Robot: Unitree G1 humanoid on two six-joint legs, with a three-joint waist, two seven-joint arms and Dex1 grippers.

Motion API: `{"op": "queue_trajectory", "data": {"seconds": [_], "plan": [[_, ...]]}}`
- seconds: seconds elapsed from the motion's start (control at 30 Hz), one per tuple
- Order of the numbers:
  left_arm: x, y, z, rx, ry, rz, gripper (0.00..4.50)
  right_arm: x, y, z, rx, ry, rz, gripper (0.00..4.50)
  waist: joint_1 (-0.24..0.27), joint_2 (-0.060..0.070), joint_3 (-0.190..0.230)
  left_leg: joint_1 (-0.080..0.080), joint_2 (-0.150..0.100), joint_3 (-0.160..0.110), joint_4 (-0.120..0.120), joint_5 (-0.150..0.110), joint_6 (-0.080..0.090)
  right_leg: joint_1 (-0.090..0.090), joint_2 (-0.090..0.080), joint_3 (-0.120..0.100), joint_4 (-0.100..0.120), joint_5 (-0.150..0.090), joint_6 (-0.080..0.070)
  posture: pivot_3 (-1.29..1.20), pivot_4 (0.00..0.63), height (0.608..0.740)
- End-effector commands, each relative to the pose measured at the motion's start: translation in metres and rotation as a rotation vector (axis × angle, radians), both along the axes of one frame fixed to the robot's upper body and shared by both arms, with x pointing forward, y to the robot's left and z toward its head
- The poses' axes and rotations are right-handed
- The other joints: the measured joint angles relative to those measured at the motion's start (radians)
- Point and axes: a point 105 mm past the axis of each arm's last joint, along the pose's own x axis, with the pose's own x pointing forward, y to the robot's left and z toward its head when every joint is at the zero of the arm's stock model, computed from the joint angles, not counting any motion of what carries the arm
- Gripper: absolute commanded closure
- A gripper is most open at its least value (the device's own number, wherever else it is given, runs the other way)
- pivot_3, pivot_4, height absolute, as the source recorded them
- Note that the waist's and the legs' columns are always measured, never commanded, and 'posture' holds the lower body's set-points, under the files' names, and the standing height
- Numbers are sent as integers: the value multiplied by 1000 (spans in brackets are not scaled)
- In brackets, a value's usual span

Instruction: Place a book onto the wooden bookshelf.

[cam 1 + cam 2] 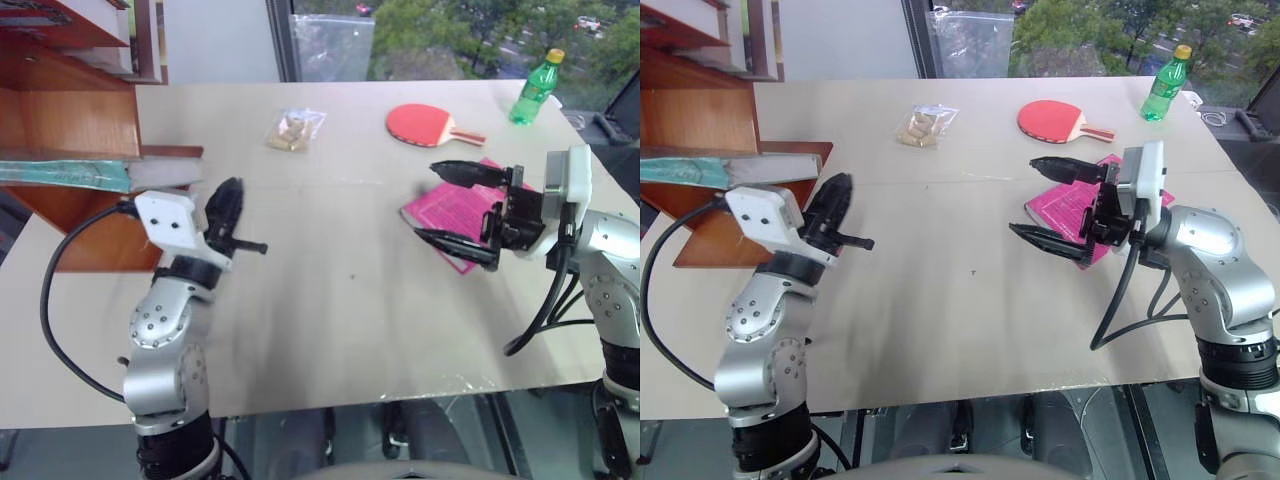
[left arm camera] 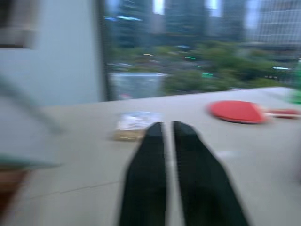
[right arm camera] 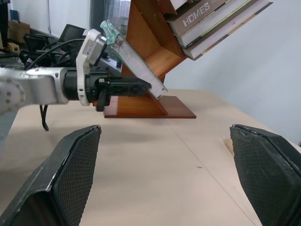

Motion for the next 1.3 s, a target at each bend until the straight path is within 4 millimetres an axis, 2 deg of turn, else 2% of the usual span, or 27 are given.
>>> {"op": "queue_trajectory", "data": {"seconds": [0.03, 0.17, 0.27, 0.37, 0.43, 0.57, 0.67, 0.77, 0.8, 0.87, 0.93, 0.97, 1.0, 1.13, 1.3], "plan": [[-7, 8, 26, 85, -163, 115, 4136, -3, -3, 14, 22, -63, -1, 0, 1, 0, 0, 0, -1, 0, 0, 0, 0, 0, 0, 0, 0, 0, 0, 0, 150, 740], [-6, 42, 42, 84, -222, 293, 4136, -1, -1, 15, 32, -63, 11, 0, 2, 0, 0, -1, -2, 0, 0, -1, 2, 0, 0, -1, 0, 0, 0, 0, 150, 740], [-7, 53, 44, 54, -214, 328, 4136, 0, -1, 15, 31, -62, 18, 0, -2, 0, 0, 0, -2, 0, 0, -1, 2, 0, 0, -1, 0, 0, 1, 0, 150, 740], [-9, 44, 40, 61, -198, 275, 4136, 0, -1, 15, 33, -61, 23, 0, -6, 0, 0, 0, 1, 1, 0, -1, 2, -1, 0, 0, 0, 0, 0, 0, 150, 740], [-8, 29, 30, 63, -153, 167, 4136, 0, -2, 14, 34, -59, 24, 0, -6, 0, 0, 0, 1, 1, 0, -1, 2, -2, 0, 0, 0, 0, 0, 0, 150, 740], [-11, -18, -10, 49, 43, -185, 4136, -2, -8, 1, -21, -28, -15, 0, 2, 0, 0, -1, 1, 2, 0, -1, 1, -2, 0, 0, 0, 0, 1, 0, 150, 740], [-20, -30, -29, 58, 146, -343, 4136, -1, -14, -11, -71, 17, -57, 0, 2, -1, 0, -3, 0, 1, 0, -1, 2, -2, -1, -2, -1, 0, 1, 0, 150, 740], [-31, -29, -30, 35, 158, -435, 3493, 5, -31, -34, -182, 82, -163, 0, 1, -1, 0, -3, 0, 1, 0, -1, 2, -2, -1, -1, -2, -1, 1, 0, 150, 740], [-33, -27, -30, 39, 159, -452, 3104, 6, -35, -39, -202, 95, -182, 0, 2, -1, 0, -3, 1, 0, 0, -1, 2, -2, -1, -1, -2, -1, 1, 0, 150, 740], [-40, -15, -40, 54, 231, -473, 2190, 9, -65, -56, -276, 153, -320, 0, 1, 0, 0, -3, 1, 0, 0, -1, 2, -2, -1, -1, -2, -1, 1, 0, 150, 740], [-48, -3, -46, 78, 287, -477, 1073, 9, -93, -69, -331, 205, -443, 0, 1, 0, 0, -3, 1, 0, 0, -1, 2, -3, -1, -1, -3, -1, 1, 0, 150, 740], [-51, 5, -48, 99, 316, -464, 753, 8, -106, -75, -354, 235, -502, 0, 2, 0, 1, -3, 1, 1, 0, -1, 2, -3, -1, -1, -3, -3, 3, 0, 150, 740], [-54, 12, -51, 112, 354, -456, 160, 5, -117, -81, -376, 266, -549, 0, 2, 0, 1, -4, 1, 1, 0, -1, 2, -4, -1, -1, -3, -3, 4, 0, 150, 740], [-68, 34, -61, 200, 470, -450, 74, -8, -143, -89, -427, 335, -655, 0, 1, 0, 1, -4, 1, 1, 0, -3, 4, -4, -1, -1, -4, -5, 4, 0, 150, 740], [-68, 38, -63, 226, 509, -477, 74, -12, -149, -91, -452, 351, -695, 0, 1, 1, 1, -3, 2, 1, -1, -4, 6, -4, -1, 0, -3, -6, 2, 0, 150, 740]]}}
